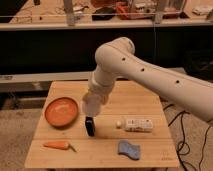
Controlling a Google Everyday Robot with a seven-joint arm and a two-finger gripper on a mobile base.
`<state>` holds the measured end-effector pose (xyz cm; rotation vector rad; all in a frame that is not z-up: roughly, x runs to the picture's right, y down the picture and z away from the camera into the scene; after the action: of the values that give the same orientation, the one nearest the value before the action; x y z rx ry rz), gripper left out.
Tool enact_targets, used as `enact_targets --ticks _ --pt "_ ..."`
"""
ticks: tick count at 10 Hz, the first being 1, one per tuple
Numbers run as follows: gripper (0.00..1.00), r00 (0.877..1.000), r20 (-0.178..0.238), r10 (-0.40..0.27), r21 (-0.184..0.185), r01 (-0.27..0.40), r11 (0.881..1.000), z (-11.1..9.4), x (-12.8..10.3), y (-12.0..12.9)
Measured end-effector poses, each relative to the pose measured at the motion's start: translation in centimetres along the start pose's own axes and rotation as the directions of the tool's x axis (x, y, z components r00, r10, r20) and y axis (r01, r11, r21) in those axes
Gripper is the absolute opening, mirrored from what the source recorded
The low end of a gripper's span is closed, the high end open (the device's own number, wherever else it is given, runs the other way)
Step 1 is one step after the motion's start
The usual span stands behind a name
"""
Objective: Place the ceramic cup over the eraser
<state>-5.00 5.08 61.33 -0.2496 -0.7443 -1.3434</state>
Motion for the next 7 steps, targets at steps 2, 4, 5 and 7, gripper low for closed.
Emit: enact_targets --ticks 2,4,5,7 --pt "0.01 0.999 0.034 -0.017 -0.006 0.017 1.000 0.7 -0.5 -0.4" --pt "0.01 0.998 0.056 -0.026 -0.015 0.027 1.000 1.3 -1.0 -0.7" --pt "0.01 0.997 0.067 -0.025 -0.022 0.027 0.999 1.8 -1.1 -0.6" --pt "0.01 0.996 0.088 -0.021 -0.045 0.025 0.999 3.1 -1.3 -0.4"
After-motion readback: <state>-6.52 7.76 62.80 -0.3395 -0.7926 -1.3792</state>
